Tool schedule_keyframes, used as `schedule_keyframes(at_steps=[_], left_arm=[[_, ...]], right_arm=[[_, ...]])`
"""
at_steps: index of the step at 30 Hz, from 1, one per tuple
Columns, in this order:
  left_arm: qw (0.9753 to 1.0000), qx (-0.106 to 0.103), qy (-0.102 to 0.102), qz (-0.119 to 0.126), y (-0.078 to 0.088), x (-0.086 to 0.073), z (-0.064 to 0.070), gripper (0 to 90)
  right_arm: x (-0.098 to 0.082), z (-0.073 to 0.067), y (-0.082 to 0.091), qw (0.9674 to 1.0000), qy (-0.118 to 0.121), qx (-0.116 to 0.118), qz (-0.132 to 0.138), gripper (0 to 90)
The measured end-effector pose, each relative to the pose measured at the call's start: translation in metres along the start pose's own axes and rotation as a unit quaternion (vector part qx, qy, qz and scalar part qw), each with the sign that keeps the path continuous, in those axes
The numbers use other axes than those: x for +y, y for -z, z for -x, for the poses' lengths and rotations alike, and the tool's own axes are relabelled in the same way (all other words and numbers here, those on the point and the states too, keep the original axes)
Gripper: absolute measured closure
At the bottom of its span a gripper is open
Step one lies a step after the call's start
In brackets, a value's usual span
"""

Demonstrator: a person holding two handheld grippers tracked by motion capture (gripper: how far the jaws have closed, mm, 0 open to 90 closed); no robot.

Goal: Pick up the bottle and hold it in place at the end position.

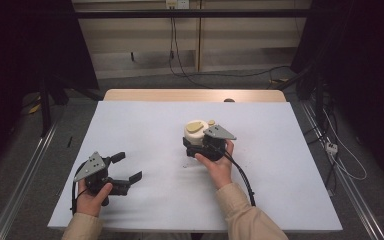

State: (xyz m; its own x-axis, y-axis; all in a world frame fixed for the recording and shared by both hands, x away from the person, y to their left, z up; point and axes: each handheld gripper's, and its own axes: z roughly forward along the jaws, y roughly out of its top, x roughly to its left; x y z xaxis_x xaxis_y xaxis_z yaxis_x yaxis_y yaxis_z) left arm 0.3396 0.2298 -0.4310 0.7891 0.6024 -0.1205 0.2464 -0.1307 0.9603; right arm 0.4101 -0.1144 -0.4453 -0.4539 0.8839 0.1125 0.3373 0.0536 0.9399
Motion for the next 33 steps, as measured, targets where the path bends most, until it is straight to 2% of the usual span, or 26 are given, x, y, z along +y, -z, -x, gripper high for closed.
schedule_keyframes(at_steps=[11, 19, 33], left_arm=[[1.0000, -0.001, 0.003, 0.002, 0.0001, -0.0003, -0.0002, 3.1], [1.0000, -0.002, 0.002, -0.002, -0.0008, -0.0007, 0.0004, 3.2], [1.0000, -0.004, 0.003, -0.003, -0.0021, -0.0015, 0.0008, 3.1]], right_arm=[[-0.0012, -0.0022, -0.0094, 1.0000, 0.002, -0.002, -0.001, 6.5], [-0.0031, -0.0029, -0.0084, 1.0000, -0.001, -0.001, 0.001, 6.4], [-0.0039, -0.0034, -0.0043, 0.9999, -0.006, -0.003, -0.015, 5.6]])
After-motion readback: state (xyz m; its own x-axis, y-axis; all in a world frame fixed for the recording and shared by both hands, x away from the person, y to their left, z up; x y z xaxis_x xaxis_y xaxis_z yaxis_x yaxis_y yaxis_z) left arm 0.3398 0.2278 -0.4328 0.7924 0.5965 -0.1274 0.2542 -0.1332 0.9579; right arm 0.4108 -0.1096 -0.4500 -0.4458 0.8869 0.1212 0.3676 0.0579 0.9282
